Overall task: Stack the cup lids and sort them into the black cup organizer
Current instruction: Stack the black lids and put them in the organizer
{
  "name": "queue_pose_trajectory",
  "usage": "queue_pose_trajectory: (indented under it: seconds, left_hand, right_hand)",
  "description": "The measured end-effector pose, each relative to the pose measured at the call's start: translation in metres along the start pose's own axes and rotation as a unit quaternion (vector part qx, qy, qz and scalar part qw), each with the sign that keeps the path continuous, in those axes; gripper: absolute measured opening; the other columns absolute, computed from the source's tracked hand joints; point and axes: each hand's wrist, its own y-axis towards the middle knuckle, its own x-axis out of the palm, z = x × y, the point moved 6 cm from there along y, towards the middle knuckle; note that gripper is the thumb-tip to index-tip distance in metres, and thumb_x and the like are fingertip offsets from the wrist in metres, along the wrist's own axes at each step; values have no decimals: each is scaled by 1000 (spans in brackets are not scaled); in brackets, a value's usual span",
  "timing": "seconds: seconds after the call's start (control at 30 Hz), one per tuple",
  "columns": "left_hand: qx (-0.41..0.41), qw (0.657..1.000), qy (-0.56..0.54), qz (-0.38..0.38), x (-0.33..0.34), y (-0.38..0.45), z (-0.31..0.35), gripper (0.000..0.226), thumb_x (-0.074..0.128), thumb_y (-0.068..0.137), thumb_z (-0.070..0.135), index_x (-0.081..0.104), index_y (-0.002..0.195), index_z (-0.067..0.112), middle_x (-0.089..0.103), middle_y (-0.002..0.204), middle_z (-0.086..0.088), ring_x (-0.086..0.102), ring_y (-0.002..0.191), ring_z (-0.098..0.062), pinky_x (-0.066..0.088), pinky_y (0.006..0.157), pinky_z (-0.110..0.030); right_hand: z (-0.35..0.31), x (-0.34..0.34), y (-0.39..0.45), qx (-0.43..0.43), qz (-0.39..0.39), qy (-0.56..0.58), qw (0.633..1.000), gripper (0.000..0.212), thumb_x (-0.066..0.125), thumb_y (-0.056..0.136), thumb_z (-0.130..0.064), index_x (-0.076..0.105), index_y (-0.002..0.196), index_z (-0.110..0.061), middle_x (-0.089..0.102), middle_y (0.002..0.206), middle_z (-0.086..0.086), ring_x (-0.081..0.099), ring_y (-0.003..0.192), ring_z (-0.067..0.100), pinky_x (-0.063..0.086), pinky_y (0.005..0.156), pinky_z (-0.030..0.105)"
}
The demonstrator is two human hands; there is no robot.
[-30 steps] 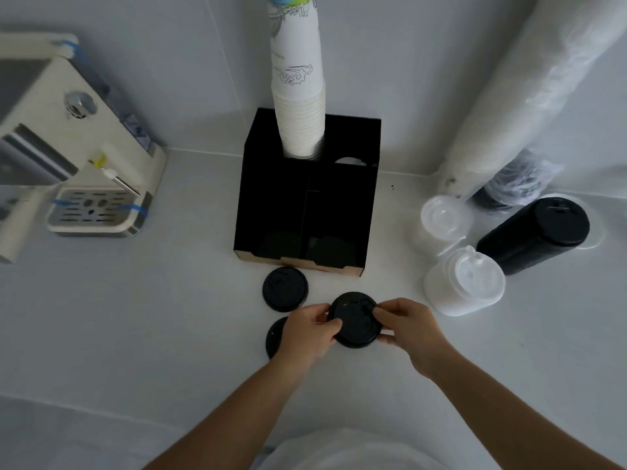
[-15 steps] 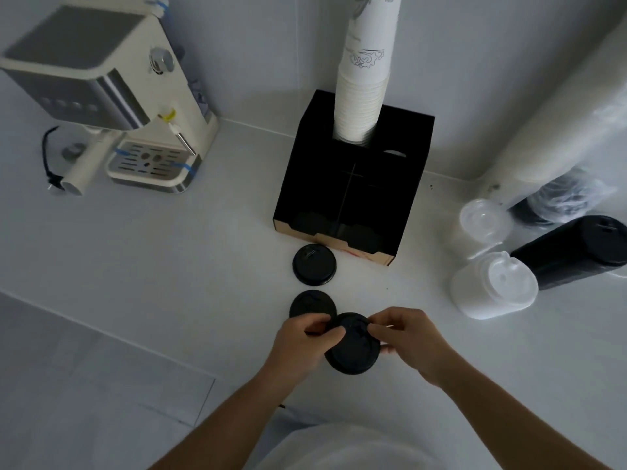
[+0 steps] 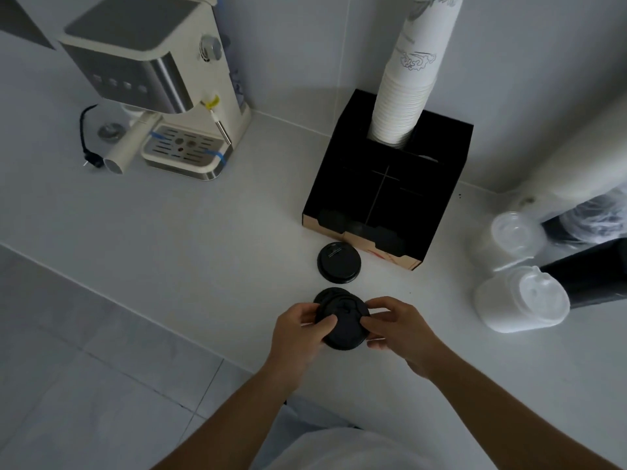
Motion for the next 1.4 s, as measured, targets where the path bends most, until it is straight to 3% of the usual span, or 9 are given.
queue_pose_trajectory:
  seconds: [0.1,0.27,0.37,0.53,0.73,0.97,1.2,1.33,1.4]
  left_hand:
    - [28,997,73,9,-5,7,2,13,72,79,26,73,89,17,74,88,-5,68,86,-16,54,80,-29]
    - [52,986,157,3,-9,22,-2,20,65,72,32,64,61,16,62,64,-5,54,63,-15,48,67,-34]
    - [48,985,163,5,-9,26,-5,32,62,69,38,62,61,8,56,61,-8,47,58,-15,39,63,-29]
    - [47,982,184,6,-7,33,-7,16,66,81,25,59,68,20,61,71,-6,53,67,-15,41,67,-27]
    - [23,975,223,-3,-9,38,-15,33,62,84,24,63,69,-6,51,60,-9,44,58,-16,32,54,-25]
    - [22,966,259,-4,-7,42,-12,30,58,85,23,50,60,8,46,59,-9,40,54,-15,27,42,-17]
    - [-32,987,156,-10,-6,38,-17,19,60,84,16,64,73,2,54,69,-13,48,63,-18,37,58,-27]
    - [-53,994,99,-13,-7,34,-15,12,63,85,12,69,78,5,64,81,-16,59,74,-21,53,72,-37]
    - [-39,994,96,-16,-8,35,-8,11,64,86,14,69,80,6,65,82,-13,59,76,-19,51,74,-32]
  right_hand:
    - [-7,2,11,-9,36,-43,998,21,73,86,-18,68,107,-18,77,91,5,72,77,25,62,81,41]
    - [-19,7,29,-40,72,-130,988,23,69,88,-23,69,110,-23,69,104,1,70,88,24,58,87,39]
    - [-18,8,36,-37,92,-133,986,26,69,88,-24,72,113,-20,71,107,3,67,97,23,55,94,41]
    - [-15,10,40,-28,101,-136,985,27,68,89,-23,73,115,-17,72,104,2,67,96,20,54,87,32]
    - [-15,19,38,-47,97,-201,974,26,65,91,-23,72,115,-14,66,101,0,62,97,19,45,83,26]
    - [-13,21,40,-20,97,-195,976,30,65,92,-24,71,118,-10,69,112,5,61,98,18,47,85,26]
    - [-4,20,38,15,89,-119,989,27,71,85,-17,73,112,-10,69,104,3,64,99,20,48,84,28]
    - [-5,18,35,11,90,-97,991,19,72,84,-15,76,103,-14,72,97,3,65,87,18,52,78,29]
    - [-9,14,35,9,90,-73,993,17,73,84,-13,75,100,-16,72,93,2,68,86,21,58,82,34]
